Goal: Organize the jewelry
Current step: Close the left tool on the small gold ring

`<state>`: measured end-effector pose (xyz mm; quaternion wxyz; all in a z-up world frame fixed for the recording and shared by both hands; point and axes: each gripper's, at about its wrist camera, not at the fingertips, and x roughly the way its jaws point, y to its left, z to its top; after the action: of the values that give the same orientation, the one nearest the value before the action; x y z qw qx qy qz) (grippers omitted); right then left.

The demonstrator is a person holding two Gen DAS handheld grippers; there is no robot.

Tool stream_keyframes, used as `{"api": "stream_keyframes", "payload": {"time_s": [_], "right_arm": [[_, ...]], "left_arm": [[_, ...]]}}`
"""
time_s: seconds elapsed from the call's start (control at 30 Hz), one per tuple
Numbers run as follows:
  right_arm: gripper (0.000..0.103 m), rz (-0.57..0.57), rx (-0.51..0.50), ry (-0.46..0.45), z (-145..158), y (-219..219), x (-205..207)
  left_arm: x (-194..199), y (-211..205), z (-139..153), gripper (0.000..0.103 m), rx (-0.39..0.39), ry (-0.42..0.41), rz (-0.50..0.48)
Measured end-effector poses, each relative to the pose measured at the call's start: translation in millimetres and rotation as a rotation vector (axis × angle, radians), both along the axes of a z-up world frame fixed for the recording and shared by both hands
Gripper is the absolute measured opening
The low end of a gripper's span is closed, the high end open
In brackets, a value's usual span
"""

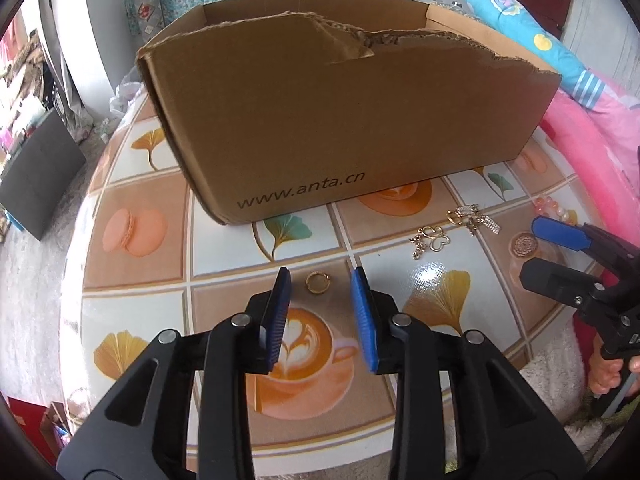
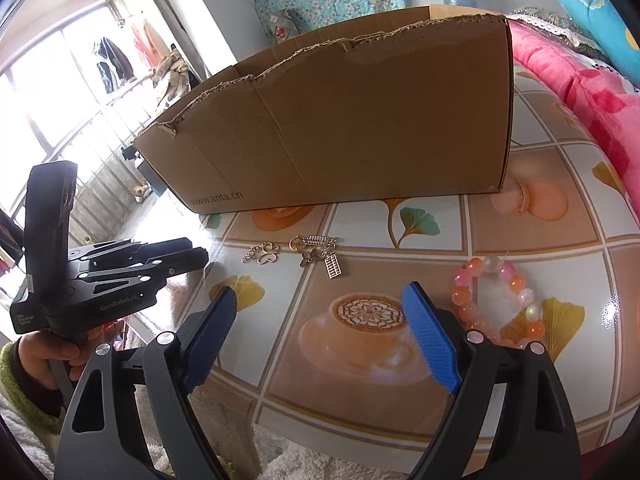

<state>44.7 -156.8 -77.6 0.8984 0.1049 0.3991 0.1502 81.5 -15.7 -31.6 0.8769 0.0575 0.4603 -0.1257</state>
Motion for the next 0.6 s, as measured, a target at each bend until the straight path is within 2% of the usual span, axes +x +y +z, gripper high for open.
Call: {"api": "stream_keyframes", "payload": {"time_s": [0.1,0.37,0.47,0.6], "right_arm": [[0.083,0.000,0.001,-0.001,0.1,0.0,0.1],[0.083,0.002,-0.009,-0.009,0.1,1.9,0.7],[0.083,-0.002,-0.007,-0.007,0.1,1.9,1.0],[0.080,-0.009,-0.009,-0.001,1.2,1.0,1.2]], "left_arm": [[2.8,-3.2,-0.2,0.028,0.022,-0.007,0.003],[6.1,-6.4,1.0,0.011,0.039,-0.003,-0.005],[7.6,-5.3,1.9,0.011,0.034,-0.002,-0.003],[3.9,3.4,2.2,0.011,-0.011,-0.001,0.001]]}}
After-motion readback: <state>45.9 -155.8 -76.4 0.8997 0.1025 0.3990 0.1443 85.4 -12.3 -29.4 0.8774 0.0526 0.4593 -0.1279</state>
